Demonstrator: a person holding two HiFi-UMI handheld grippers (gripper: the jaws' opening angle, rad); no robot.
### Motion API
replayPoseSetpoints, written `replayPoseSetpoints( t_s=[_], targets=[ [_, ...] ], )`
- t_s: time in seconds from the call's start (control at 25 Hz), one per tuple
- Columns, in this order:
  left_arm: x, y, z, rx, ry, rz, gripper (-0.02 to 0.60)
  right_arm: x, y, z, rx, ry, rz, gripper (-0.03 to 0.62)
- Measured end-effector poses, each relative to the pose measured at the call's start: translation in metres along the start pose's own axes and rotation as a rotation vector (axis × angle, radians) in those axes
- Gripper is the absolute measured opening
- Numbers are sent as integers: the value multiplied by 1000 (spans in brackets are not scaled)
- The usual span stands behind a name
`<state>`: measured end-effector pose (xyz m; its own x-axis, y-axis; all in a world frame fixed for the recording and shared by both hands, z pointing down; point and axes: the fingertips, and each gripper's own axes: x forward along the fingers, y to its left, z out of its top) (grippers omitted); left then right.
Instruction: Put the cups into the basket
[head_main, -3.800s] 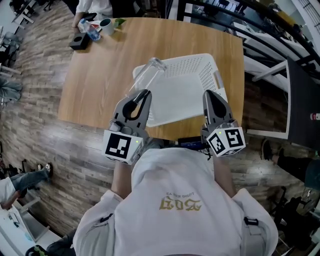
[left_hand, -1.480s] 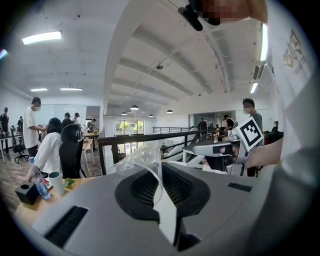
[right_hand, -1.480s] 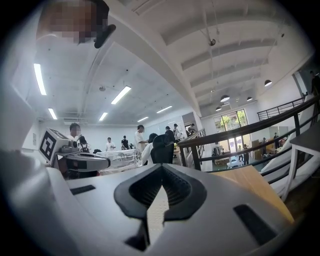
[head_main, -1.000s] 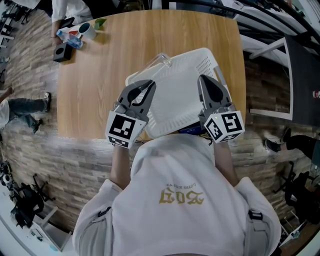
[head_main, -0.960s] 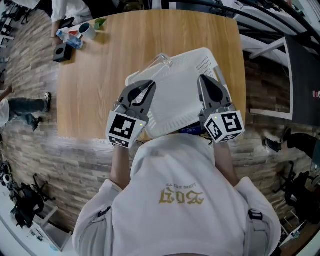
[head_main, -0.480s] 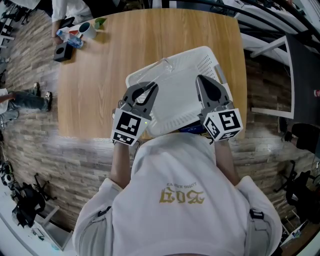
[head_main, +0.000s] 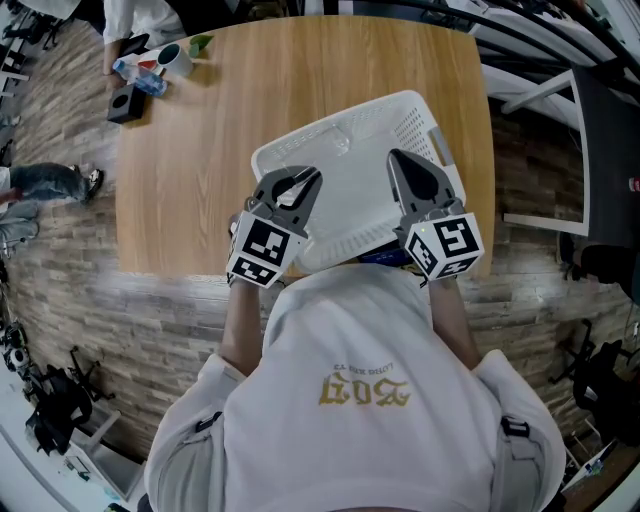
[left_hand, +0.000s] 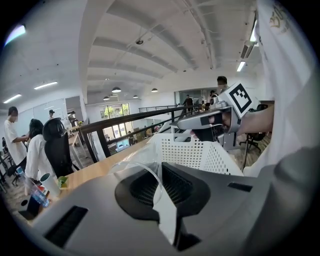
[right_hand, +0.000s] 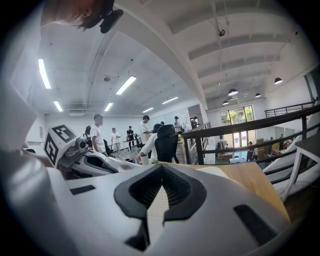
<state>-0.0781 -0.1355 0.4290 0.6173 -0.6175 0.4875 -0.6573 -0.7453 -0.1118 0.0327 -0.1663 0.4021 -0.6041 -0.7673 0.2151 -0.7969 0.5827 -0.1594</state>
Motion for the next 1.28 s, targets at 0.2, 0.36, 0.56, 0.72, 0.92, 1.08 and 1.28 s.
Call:
replayPoseSetpoints(
  t_s=[0.2, 0.36, 0.56, 0.72, 0.92, 1.08, 1.28],
  targets=[
    [3, -1, -5, 6, 21, -10, 25, 1, 0, -3, 2, 8, 2, 11],
    [5, -3, -12, 26, 55, -7, 25, 1, 1, -4, 1, 13, 6, 11],
    [10, -8, -15, 34, 72, -24, 25, 3, 1, -6, -9, 22, 9, 11],
    [13, -9, -16, 38, 85, -31, 25, 3, 0, -10, -7, 32, 11, 11],
    [15, -10, -19, 44, 106, -38, 25, 5, 1, -13, -12, 41, 15, 11],
    [17, -12, -20, 60, 129, -45, 25, 6, 1, -13, -11, 45, 19, 11],
    [20, -13, -22, 63, 146, -50, 25, 7, 0, -18, -16, 64, 23, 11]
  ],
)
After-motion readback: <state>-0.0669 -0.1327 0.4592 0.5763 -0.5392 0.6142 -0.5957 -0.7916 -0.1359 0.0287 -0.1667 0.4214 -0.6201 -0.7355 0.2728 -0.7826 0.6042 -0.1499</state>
